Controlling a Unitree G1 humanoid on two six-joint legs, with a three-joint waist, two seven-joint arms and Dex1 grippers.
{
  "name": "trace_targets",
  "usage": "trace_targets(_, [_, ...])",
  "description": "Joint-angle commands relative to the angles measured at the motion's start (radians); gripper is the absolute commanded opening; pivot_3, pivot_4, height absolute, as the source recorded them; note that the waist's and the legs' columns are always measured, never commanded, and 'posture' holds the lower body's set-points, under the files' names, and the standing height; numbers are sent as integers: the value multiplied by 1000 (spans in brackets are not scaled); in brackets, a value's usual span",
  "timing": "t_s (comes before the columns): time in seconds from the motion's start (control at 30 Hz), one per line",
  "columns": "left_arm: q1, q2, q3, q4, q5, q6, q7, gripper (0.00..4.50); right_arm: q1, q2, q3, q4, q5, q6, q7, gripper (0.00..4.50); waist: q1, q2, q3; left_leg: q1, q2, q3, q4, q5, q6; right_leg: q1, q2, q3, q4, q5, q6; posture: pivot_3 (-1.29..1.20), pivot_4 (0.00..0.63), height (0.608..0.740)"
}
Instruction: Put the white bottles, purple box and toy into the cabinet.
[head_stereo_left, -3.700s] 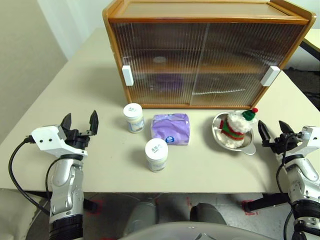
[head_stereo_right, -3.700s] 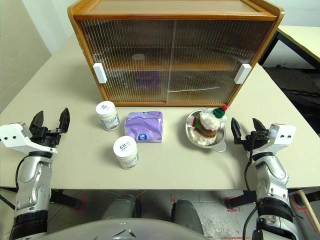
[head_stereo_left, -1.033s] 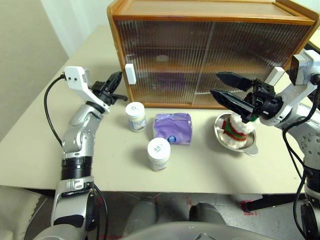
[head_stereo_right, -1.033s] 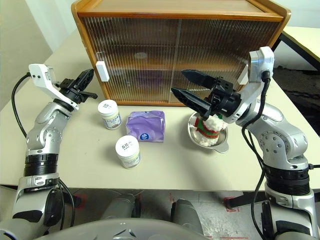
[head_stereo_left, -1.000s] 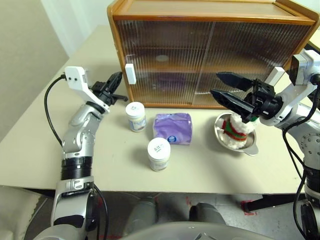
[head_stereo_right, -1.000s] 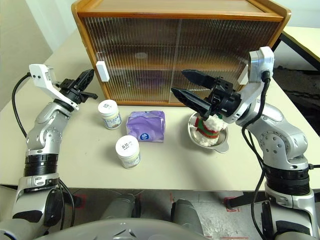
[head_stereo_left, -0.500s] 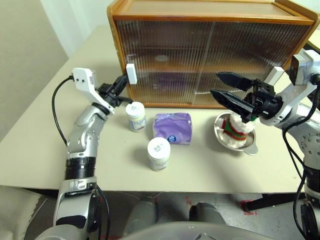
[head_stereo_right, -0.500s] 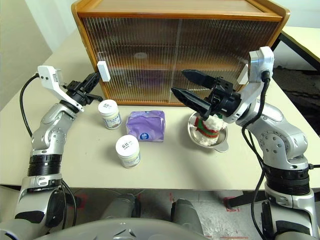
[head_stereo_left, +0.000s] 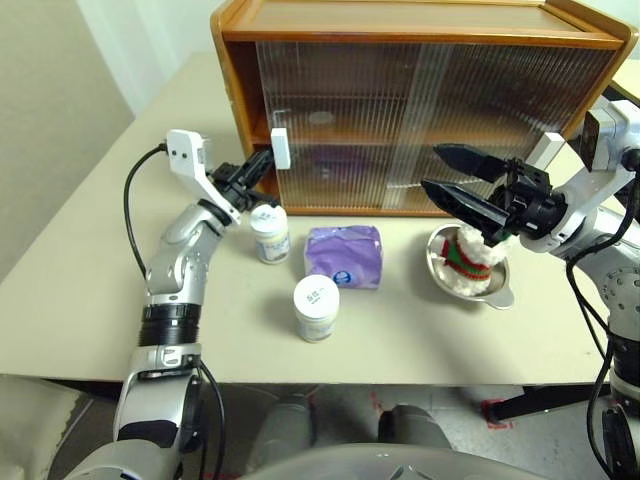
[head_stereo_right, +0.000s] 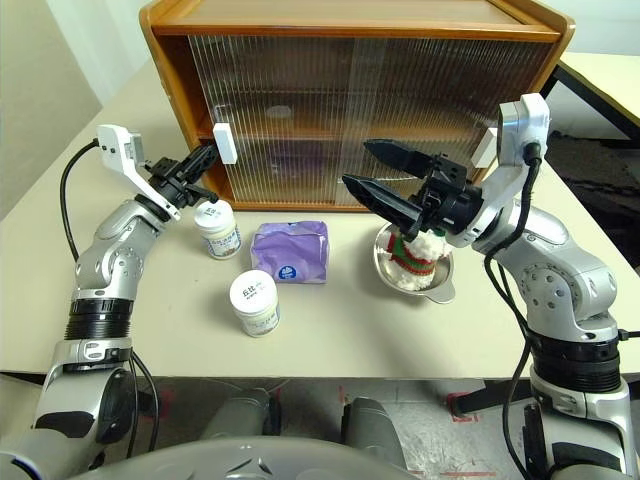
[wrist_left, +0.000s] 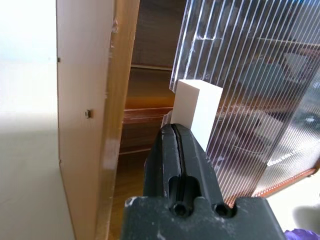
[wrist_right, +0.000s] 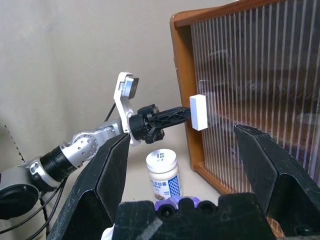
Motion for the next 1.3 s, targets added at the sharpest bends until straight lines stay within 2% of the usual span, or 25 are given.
trace_targets(0.03, [-22, -3, -28, 8, 8, 19, -28, 27, 7, -2, -4, -19, 4, 10, -6, 4500, 0, 0, 0, 0, 0, 0, 0, 0, 0, 0, 0, 0, 0, 0, 0, 6, 0, 740])
trace_targets(0.53, [-103, -34, -80, 82, 26, 25, -95, 27, 19, 4, -5, -33, 11, 12, -23, 4500, -12, 0, 0, 0, 0, 0, 1, 0, 1, 1, 1, 0, 0, 0, 1, -10, 0, 740])
trace_targets(1.03, [-174, -96, -129, 176, 48, 0, -139, 27, 31, 6, -11, -55, 17, 17, -47, 4500, -49, 0, 0, 0, 0, -1, 3, 1, 1, 1, 3, 2, 0, 1, 2, -45, 0, 740])
trace_targets(1.3, [-219, -134, -133, 268, 72, -45, -154, 27, 49, 1, -22, -80, 22, 20, -65, 4500, -55, 0, 0, 0, 4, 0, 6, 1, 1, 1, 10, 5, 0, 1, 3, -72, 0, 740])
